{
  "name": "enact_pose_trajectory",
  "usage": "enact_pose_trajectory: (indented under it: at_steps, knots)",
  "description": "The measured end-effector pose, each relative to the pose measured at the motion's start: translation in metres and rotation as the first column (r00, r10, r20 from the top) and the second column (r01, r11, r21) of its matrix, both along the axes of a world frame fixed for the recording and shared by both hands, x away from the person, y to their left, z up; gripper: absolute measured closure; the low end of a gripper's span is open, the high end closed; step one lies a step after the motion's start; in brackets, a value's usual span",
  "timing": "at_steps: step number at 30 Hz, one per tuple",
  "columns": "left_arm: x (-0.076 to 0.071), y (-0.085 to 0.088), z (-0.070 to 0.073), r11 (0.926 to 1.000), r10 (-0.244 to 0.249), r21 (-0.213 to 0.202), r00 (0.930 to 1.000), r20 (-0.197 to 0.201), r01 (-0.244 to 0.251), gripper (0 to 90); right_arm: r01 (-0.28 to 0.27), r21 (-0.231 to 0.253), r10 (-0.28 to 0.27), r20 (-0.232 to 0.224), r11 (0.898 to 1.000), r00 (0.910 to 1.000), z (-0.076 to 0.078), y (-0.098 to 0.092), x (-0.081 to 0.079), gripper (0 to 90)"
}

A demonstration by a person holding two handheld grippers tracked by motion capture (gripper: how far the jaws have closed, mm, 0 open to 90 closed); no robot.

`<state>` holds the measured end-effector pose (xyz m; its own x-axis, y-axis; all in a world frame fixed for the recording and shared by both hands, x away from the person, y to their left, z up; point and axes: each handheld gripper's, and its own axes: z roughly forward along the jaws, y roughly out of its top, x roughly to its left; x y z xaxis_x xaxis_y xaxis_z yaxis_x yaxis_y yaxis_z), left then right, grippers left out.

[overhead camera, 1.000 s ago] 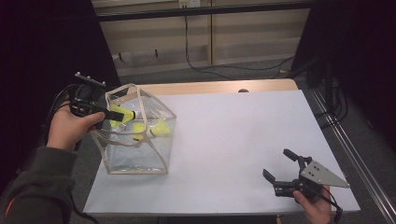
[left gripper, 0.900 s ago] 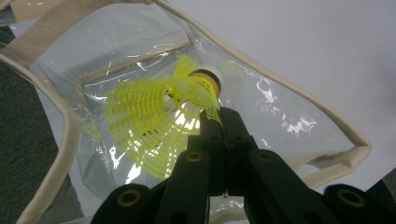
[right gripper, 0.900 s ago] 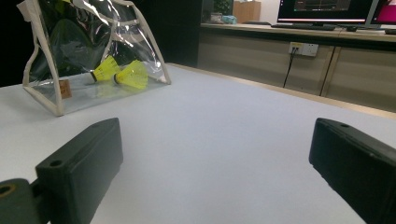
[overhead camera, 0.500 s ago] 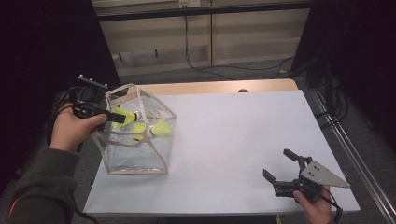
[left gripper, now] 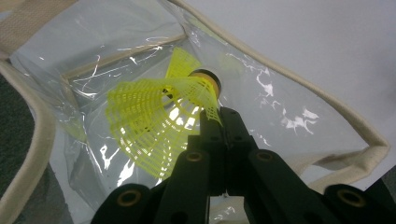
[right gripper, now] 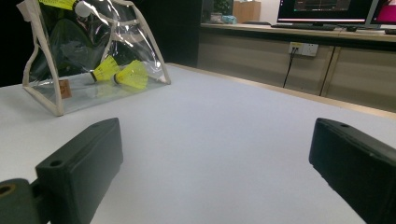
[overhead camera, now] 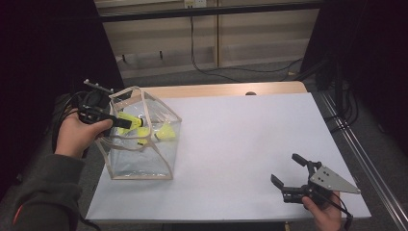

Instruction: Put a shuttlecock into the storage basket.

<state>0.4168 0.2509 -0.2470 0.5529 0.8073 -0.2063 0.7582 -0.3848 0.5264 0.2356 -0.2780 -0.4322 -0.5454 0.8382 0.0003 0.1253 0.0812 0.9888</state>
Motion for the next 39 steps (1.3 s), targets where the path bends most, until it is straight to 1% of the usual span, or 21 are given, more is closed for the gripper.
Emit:
enact_pose_trajectory:
  at_steps: [1,10,12,21,30,32,36,39]
  knots:
    - [0.0,0.0,-0.001,1.0,-0.009,0.003,1.0,-0.002,0.009,89.4,0.0,0.0,0.0,0.0,1.0,1.0,0.0,0.0,0.0,2.6]
    - [0.001,-0.001,-0.004,1.0,-0.003,-0.002,1.0,-0.001,0.003,89.5,-0.001,0.0,0.001,0.0,1.0,1.0,0.0,0.0,0.0,2.6]
    - [0.001,-0.001,-0.005,1.0,-0.006,0.004,1.0,-0.002,0.006,89.4,-0.001,0.0,0.001,0.0,1.0,1.0,0.0,0.0,0.0,2.6]
    - [0.002,-0.002,-0.008,1.0,-0.001,-0.003,1.0,-0.004,0.001,89.4,0.0,-0.001,0.0,0.001,1.0,1.0,0.0,0.0,0.0,2.6]
    - [0.002,-0.003,-0.011,1.0,-0.005,-0.006,0.9999,-0.009,0.005,89.3,-0.001,-0.002,0.001,0.002,1.0,1.0,0.0,0.0,0.0,2.6]
    - [0.002,-0.003,-0.012,0.9999,-0.014,-0.003,0.9998,-0.014,0.014,89.2,-0.002,0.001,0.002,0.002,1.0,1.0,0.0,0.0,0.0,2.6]
    - [0.002,-0.005,-0.013,0.9999,-0.007,-0.011,0.9999,-0.011,0.007,89.1,-0.001,-0.003,0.001,0.003,1.0,1.0,0.0,0.0,0.0,2.6]
    - [0.002,-0.005,-0.013,0.9999,-0.01,-0.006,0.9999,-0.009,0.01,89.0,0.0,0.0,0.0,0.002,1.0,1.0,0.0,0.0,0.0,2.6]
